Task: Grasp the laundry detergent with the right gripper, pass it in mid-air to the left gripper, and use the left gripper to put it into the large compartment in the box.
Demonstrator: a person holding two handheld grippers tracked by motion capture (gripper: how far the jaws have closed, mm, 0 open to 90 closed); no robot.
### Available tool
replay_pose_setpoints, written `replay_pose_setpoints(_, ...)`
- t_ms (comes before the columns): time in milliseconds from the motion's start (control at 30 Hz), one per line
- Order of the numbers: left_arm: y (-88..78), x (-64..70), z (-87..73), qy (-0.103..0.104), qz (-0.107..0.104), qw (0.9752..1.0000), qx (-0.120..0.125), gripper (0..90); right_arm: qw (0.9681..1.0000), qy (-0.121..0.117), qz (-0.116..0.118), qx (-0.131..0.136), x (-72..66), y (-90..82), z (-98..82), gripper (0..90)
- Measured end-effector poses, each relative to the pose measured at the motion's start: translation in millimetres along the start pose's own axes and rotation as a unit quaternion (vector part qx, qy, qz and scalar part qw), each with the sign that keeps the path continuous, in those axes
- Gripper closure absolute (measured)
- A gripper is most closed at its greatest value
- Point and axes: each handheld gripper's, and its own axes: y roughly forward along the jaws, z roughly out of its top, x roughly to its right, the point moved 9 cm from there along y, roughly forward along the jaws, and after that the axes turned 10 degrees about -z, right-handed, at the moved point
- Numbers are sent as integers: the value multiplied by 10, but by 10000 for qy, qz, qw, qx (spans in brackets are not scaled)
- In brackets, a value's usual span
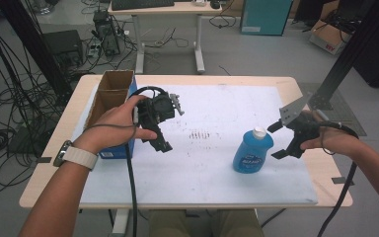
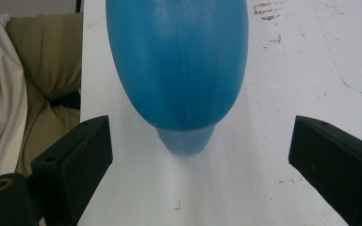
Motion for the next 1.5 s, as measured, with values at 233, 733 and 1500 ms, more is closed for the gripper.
replay_pose_setpoints(233,0,-2,1,1,6,10000,3,81,10000,5,-9,-2,1,-2,-2,68)
replay_pose_setpoints(733,1,-3,-12,-12,-3,10000,-21,81,10000,-1,-19,-4,5,5,-1,66)
replay_pose_setpoints(1500,6,-6,-10,-7,8,10000,3,81,9999,-2,-92,41,20,0,12,66)
